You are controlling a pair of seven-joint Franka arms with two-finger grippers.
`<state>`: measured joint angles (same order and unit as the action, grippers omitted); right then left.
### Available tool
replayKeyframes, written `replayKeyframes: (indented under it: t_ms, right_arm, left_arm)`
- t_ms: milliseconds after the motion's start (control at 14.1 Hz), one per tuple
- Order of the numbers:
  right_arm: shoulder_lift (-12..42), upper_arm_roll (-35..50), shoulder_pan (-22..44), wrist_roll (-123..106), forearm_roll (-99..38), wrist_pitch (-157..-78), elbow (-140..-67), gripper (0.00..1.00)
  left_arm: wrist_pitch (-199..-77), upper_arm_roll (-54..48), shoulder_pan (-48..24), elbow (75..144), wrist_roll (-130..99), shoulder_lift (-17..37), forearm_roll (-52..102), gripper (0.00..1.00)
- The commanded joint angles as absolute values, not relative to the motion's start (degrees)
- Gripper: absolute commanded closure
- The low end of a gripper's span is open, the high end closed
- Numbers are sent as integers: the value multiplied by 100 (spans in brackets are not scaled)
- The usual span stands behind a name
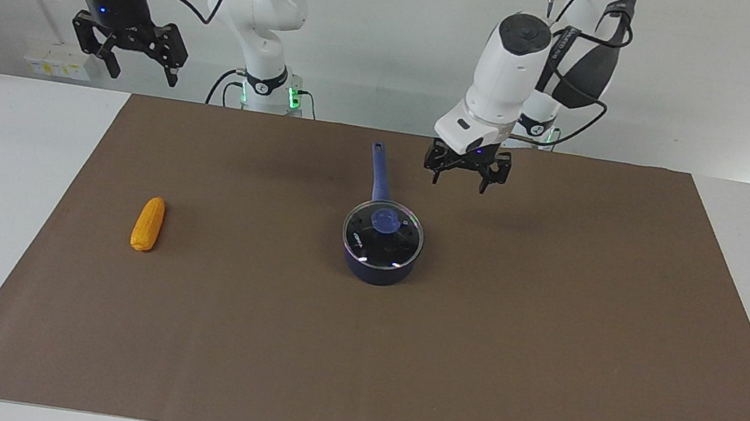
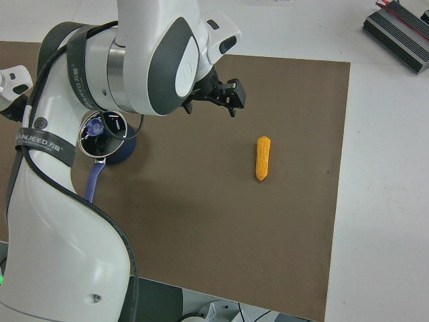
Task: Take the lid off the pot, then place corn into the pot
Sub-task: 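Reach the left gripper to the lid knob while the right gripper reaches the corn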
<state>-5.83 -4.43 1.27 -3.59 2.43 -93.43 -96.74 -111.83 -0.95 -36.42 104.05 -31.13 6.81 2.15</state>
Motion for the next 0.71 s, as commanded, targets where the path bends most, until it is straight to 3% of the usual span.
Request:
replayKeyframes:
  t_ms: [0, 355, 639]
  right_arm:
    - [-152, -413, 88, -571, 308, -9965, -9888, 0]
    - [1246, -413, -34, -808, 202, -11704, -9984, 0]
    - [1616, -404, -351, -800, 193, -12610, -10554, 0]
  left_arm:
    - [-11426, 26, -3867, 10249, -3444, 974, 255, 0]
    - [-11312, 26, -4052, 9230, -3893, 1835, 246, 0]
    - [-11215, 26, -4113, 8922, -4087, 2170, 237, 0]
